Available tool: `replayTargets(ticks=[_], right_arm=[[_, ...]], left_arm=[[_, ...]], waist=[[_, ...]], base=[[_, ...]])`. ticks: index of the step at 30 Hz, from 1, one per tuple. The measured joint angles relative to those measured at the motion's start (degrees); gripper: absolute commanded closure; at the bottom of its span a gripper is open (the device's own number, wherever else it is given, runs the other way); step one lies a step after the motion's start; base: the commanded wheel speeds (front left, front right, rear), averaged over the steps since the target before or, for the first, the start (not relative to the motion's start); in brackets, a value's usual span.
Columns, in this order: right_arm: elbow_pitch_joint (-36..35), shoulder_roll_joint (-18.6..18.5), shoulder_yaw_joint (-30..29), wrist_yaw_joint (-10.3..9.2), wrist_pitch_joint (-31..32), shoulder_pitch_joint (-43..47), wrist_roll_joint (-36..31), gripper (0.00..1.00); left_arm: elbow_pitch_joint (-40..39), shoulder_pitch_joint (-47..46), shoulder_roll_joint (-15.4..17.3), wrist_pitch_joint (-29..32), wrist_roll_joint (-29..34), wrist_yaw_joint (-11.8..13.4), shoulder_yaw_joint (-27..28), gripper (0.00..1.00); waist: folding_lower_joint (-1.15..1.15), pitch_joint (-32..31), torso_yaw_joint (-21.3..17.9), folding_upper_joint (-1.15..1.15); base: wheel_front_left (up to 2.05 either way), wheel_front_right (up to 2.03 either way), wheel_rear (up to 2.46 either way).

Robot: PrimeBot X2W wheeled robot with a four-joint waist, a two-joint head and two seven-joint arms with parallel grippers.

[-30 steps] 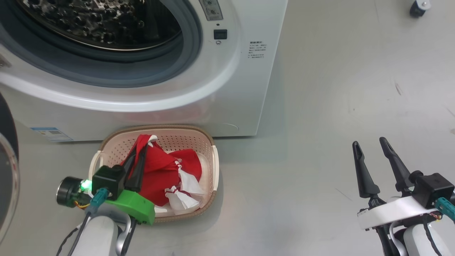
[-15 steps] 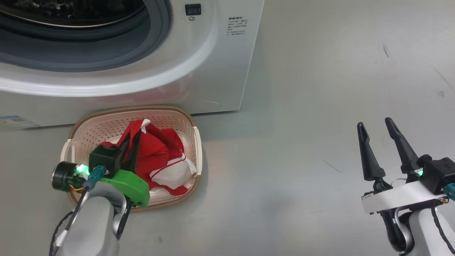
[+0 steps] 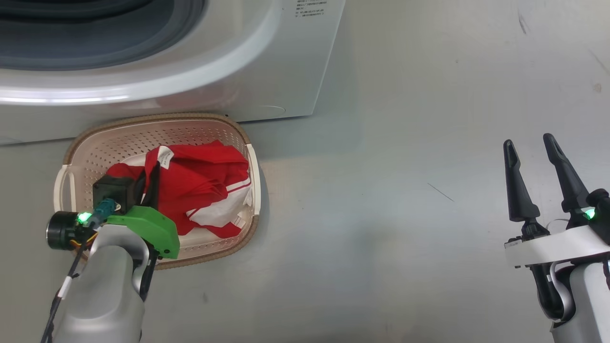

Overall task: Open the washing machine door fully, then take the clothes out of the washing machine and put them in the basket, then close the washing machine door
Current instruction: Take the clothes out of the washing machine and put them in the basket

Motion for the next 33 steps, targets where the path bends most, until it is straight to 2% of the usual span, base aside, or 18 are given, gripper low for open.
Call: replayTargets(ticks=[12, 22, 23, 24, 33], right_arm=[[-0.55, -1.91, -1.14, 0.0, 0.0, -0.69, -0.09, 0.0], [-0.7, -2.56, -0.88, 0.0, 0.0, -0.68, -0.6, 0.0], [-0.69, -2.56, -0.82, 0.0, 0.0, -0.68, -0.6, 0.0], [-0.69, -2.57, -0.8, 0.0, 0.0, -0.68, -0.6, 0.0], [-0.01, -2.76, -1.55, 0.0, 0.0, -0.6, -0.6, 0.0]], left_arm=[[11.45, -2.96, -0.05, 1.97, -5.95, 3.28, 6.59, 1.0], [16.3, -5.36, -0.63, 2.27, -8.17, 3.82, 7.88, 1.0], [16.64, -5.61, -0.74, 2.26, -8.6, 3.82, 8.14, 0.84], [16.77, -5.77, -0.82, 2.15, -8.91, 3.89, 8.36, 0.0], [18.82, -7.42, -1.25, 0.98, -9.4, 3.72, 7.06, 0.0]], waist=[[0.0, 3.5, 0.6, 0.0], [0.0, 4.16, 1.63, 0.0], [0.0, 4.15, 1.68, 0.0], [0.0, 4.12, 1.74, 0.0], [0.0, 2.72, 2.61, 0.0]], base=[[0.0, 0.0, 0.0], [0.0, 0.0, 0.0], [0.0, 0.0, 0.0], [0.0, 0.0, 0.0], [0.0, 0.0, 0.0]])
